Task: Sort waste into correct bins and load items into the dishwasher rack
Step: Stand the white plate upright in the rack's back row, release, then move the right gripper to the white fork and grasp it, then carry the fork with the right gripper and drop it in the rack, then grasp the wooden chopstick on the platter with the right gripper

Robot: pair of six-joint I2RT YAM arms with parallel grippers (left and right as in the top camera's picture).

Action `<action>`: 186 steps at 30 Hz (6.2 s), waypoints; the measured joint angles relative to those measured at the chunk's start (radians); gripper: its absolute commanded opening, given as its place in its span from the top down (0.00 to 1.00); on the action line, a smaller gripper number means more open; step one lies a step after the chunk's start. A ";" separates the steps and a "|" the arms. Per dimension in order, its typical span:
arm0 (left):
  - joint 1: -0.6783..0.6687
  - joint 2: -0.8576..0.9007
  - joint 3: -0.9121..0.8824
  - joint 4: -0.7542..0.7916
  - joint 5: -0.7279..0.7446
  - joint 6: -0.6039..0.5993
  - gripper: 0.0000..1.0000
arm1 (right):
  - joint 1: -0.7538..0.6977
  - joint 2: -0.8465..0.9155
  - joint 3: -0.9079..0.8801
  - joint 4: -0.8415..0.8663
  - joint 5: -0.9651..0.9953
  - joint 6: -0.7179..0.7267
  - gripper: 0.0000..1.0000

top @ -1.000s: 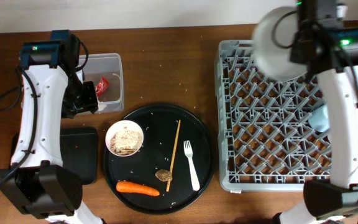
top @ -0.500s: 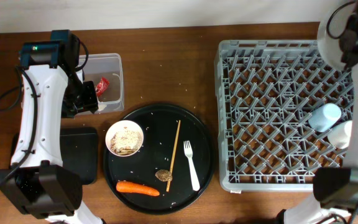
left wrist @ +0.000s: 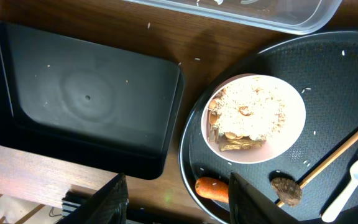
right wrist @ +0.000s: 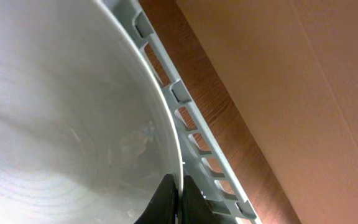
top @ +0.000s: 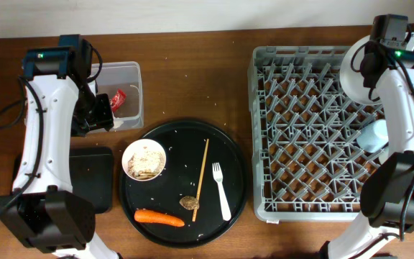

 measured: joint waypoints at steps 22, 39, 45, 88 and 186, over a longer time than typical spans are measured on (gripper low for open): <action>0.000 0.000 0.000 0.005 0.000 0.000 0.48 | 0.006 -0.034 -0.023 -0.040 0.032 0.039 0.96; 0.000 0.000 0.000 0.013 0.000 -0.002 0.48 | 0.207 -0.057 -0.023 -0.271 -0.348 0.054 0.40; 0.000 0.000 0.000 0.013 0.000 -0.002 0.48 | 0.235 -0.056 -0.024 -0.341 -0.455 0.072 0.40; -0.001 0.000 0.000 0.011 0.004 -0.003 0.23 | 1.056 -0.177 -0.570 -0.072 -0.807 0.520 0.22; -0.002 0.000 0.000 0.000 0.003 -0.003 0.22 | 1.003 0.058 -0.301 -0.140 -0.840 0.691 0.51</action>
